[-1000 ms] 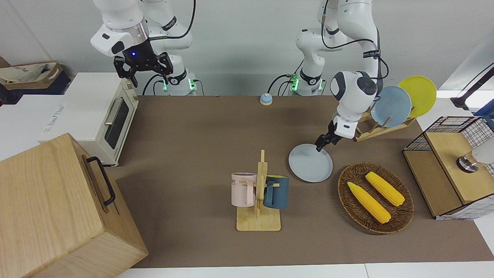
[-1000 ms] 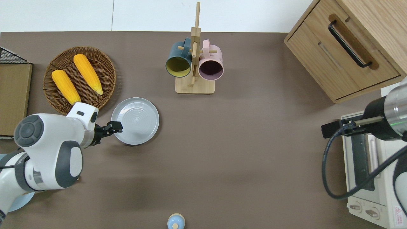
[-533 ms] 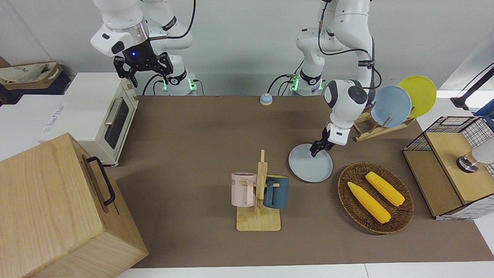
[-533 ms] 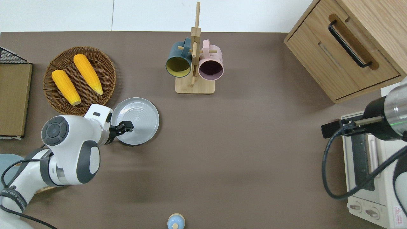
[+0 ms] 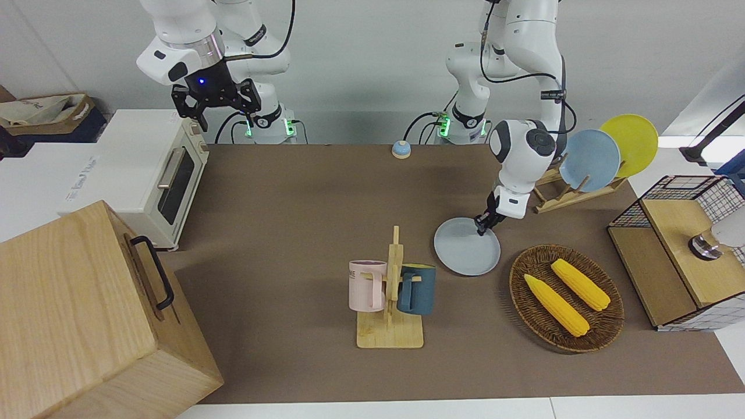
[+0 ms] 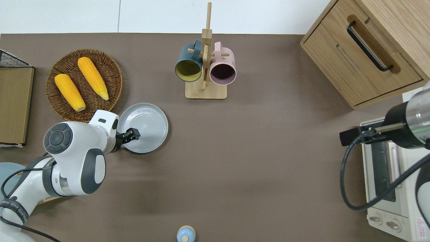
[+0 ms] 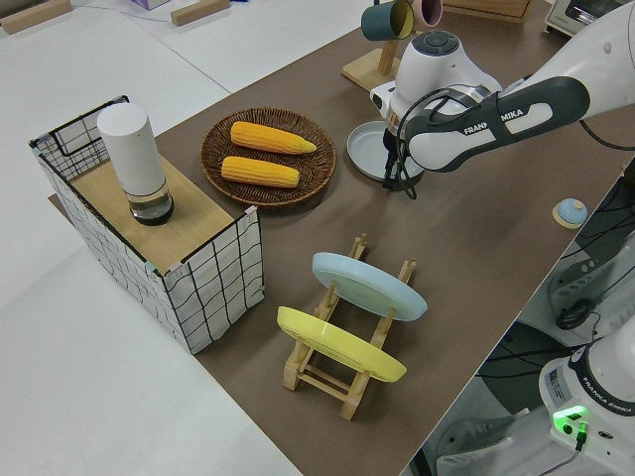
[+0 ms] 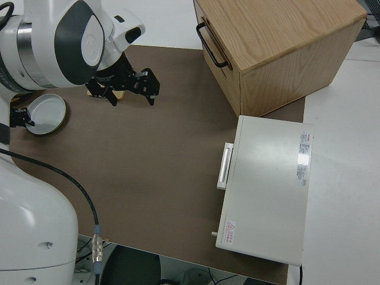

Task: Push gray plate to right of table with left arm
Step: 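Lower the left gripper against the gray plate's rim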

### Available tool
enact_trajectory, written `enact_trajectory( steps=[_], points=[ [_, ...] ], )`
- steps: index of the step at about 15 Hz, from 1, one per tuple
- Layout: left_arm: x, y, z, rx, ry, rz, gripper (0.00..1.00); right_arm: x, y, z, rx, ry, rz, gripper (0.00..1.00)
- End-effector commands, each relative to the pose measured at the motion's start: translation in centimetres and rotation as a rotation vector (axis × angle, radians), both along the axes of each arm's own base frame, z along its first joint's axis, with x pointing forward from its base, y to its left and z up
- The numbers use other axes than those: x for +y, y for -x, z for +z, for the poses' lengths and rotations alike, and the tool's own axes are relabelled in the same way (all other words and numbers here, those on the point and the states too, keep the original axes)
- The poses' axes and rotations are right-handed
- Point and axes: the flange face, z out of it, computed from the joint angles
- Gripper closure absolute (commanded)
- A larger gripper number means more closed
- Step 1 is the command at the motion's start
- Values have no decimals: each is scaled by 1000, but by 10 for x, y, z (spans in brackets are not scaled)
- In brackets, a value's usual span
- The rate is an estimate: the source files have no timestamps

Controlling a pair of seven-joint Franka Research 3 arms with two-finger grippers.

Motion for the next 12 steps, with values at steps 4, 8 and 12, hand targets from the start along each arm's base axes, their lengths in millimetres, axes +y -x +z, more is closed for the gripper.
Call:
enact_trajectory(
  steps=[4, 8, 12],
  points=[
    [-6, 2, -6, -1, 9, 33, 1000, -2, 2, 4, 5, -9, -6, 17],
    [-16, 5, -7, 7, 10, 35, 1000, -2, 2, 4, 5, -9, -8, 17],
    [-39, 9, -6, 14, 14, 56, 1000, -2, 2, 4, 5, -9, -8, 17]
  ],
)
